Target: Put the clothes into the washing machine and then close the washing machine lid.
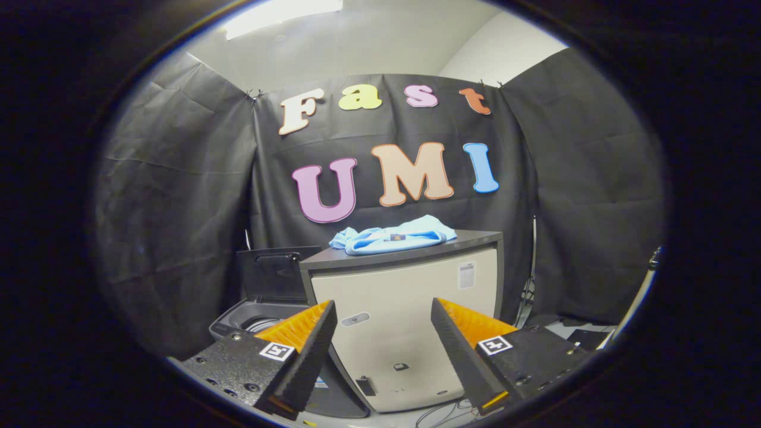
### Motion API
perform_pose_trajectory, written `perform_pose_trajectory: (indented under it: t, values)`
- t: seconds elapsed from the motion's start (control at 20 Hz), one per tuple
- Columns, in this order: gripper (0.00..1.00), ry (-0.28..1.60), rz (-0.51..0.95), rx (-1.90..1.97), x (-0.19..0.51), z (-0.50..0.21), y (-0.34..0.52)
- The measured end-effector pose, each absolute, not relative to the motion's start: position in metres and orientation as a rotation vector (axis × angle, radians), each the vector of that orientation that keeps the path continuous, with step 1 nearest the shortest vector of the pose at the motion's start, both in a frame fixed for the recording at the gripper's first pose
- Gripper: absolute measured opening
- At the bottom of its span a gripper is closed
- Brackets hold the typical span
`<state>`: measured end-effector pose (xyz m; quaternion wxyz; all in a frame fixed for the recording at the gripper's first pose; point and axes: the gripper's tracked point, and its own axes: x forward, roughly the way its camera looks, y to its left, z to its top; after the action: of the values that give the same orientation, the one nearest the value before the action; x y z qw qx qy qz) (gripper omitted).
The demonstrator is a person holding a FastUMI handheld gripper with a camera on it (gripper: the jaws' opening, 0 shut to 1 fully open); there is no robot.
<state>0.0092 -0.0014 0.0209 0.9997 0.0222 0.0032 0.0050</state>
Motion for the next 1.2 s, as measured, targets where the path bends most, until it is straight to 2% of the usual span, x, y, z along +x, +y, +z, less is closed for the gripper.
perform_pose_trajectory:
  t: [0.5, 0.95, 1.2]
  values:
    - [0.97, 0.051, 0.025, 0.011, 0.069, 0.075, 0.011]
    - [0.98, 0.151, -0.059, -0.288, 0.191, 0.125, 0.006]
    - [0.97, 0.248, -0.137, -0.244, 0.271, 0.120, -0.005]
